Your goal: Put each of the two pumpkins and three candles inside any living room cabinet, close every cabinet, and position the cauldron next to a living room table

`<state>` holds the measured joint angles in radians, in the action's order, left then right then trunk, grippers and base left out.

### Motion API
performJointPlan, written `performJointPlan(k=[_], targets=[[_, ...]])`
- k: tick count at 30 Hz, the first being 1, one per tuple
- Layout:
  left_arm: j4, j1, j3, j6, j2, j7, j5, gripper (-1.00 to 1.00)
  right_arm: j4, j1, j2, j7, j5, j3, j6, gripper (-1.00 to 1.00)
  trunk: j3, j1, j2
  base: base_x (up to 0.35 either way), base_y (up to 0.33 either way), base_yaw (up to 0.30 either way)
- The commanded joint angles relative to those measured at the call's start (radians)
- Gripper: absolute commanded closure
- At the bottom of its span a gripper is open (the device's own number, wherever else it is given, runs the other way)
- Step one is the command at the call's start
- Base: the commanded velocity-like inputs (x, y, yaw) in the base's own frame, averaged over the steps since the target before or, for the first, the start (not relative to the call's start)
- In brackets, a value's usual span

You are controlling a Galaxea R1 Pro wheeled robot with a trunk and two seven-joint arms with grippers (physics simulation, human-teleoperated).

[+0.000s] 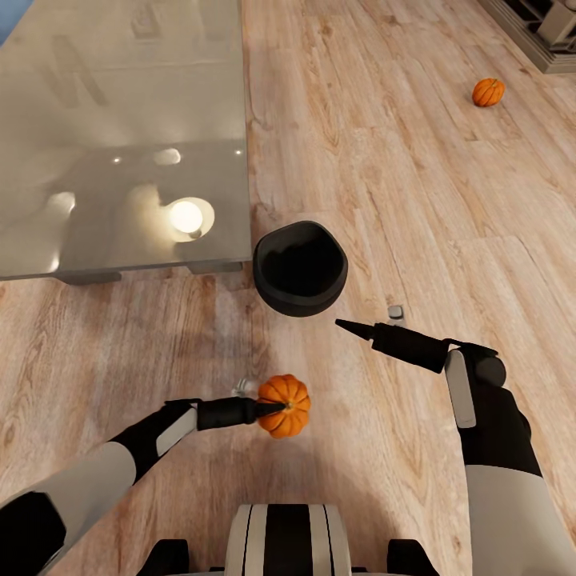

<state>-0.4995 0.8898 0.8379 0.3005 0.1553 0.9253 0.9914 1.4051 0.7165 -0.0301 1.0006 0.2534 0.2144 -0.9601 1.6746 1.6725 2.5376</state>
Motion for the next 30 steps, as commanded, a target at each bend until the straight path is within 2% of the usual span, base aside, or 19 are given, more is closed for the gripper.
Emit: performJointPlan(k=[1, 4, 8, 12, 18, 23, 30], targets=[[-0.001, 0.000, 0.000, 0.001, 0.006, 0.011, 0.001, 1.00, 0.000, 0.000, 0.000, 0.000, 0.000, 0.000, 0.001, -1.00, 0.000, 0.000, 0.000, 0.000, 0.000, 0.000], [-0.003, 0.001, -0.002, 0.001, 0.024, 0.064, 0.002, 1.00, 0.000, 0.000, -0.002, -0.006, -0.004, 0.000, 0.004, -1.00, 0.000, 0.000, 0.000, 0.000, 0.000, 0.000], [-0.004, 0.001, -0.004, 0.001, 0.028, 0.102, 0.003, 1.00, 0.003, 0.000, -0.004, -0.006, -0.006, 0.000, 0.002, -1.00, 0.000, 0.000, 0.000, 0.000, 0.000, 0.000], [0.001, 0.001, -0.005, 0.003, 0.031, 0.108, 0.001, 1.00, 0.016, 0.001, -0.009, -0.005, -0.006, 0.001, 0.000, -1.00, 0.000, 0.000, 0.000, 0.000, 0.000, 0.000], [0.009, 0.001, -0.056, 0.006, 0.057, 0.111, 0.002, 1.00, 0.021, 0.000, -0.027, -0.005, -0.005, 0.005, 0.001, -1.00, 0.000, 0.000, 0.000, 0.000, 0.000, 0.000], [0.009, 0.001, -0.063, 0.009, 0.068, 0.112, 0.003, 1.00, 0.020, 0.000, -0.027, -0.008, -0.004, 0.005, 0.004, -1.00, 0.000, 0.000, 0.000, 0.000, 0.000, 0.000], [0.009, 0.001, -0.063, 0.010, 0.069, 0.112, 0.006, 1.00, 0.020, 0.000, -0.028, -0.009, -0.005, 0.005, 0.005, -1.00, 0.000, 0.000, 0.000, 0.000, 0.000, 0.000]])
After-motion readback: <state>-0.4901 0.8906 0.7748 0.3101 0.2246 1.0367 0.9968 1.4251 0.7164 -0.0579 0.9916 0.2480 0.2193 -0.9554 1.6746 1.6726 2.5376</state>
